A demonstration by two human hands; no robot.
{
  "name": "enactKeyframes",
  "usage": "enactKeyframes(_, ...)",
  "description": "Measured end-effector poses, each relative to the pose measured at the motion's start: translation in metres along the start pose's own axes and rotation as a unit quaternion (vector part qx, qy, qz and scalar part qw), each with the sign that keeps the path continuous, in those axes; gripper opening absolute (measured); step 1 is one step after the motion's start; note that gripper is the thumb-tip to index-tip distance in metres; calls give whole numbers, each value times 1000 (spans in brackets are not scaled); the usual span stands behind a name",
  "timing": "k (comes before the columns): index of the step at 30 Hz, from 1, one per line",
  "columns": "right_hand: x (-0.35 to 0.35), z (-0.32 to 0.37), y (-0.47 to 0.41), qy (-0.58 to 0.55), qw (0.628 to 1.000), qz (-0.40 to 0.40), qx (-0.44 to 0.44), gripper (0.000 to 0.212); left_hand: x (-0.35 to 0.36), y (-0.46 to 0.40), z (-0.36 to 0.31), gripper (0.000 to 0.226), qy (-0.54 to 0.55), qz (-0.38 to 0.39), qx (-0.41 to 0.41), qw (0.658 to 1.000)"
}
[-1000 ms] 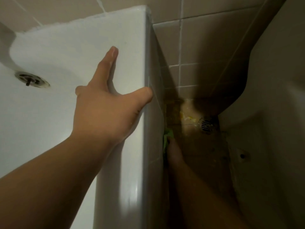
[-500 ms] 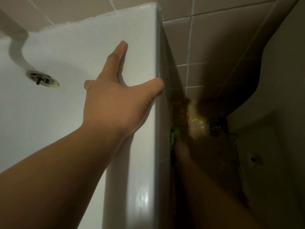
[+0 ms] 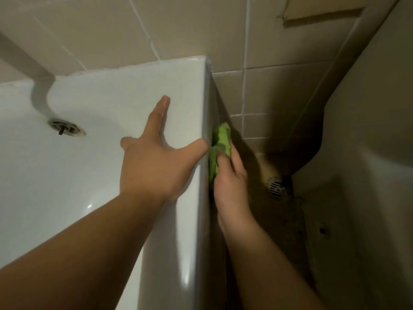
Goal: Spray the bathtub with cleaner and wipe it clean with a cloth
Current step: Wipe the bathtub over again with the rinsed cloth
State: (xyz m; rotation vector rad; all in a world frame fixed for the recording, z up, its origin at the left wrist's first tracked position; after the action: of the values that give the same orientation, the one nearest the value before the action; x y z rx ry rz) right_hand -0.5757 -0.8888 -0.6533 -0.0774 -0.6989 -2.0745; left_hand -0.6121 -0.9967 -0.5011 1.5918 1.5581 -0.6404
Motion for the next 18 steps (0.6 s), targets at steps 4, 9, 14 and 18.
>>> enactKeyframes(4, 26, 47, -31, -26, 996, 66, -50, 55, -1, -3, -2, 92, -9, -6, -3, 1000)
enactKeyframes(9, 24, 37, -42, -8, 999, 26, -25, 66, -1, -8, -4, 94, -63, 9, -40, 997)
enactKeyframes(14, 39, 72, -42, -63, 988, 97, -100, 53, 1, -26, -5, 102, -108, 6, 1, 994)
enactKeyframes(18, 42, 75, -51, -34, 991, 72, -105, 61, 0, -37, -9, 98, -179, -9, 34, 983)
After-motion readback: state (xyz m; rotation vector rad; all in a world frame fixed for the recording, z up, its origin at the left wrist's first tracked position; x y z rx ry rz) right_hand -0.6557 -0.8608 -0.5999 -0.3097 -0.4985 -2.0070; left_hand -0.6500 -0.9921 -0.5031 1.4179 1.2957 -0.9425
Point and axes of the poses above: each hand's wrist, its own y-axis away from the middle knuckle, its own x-axis out of the palm, z = x × y, the point moved 5 cm from there along -y, towards the middle knuckle, and after that the axes turned 5 degrees about -y, right-handed, at the moved point
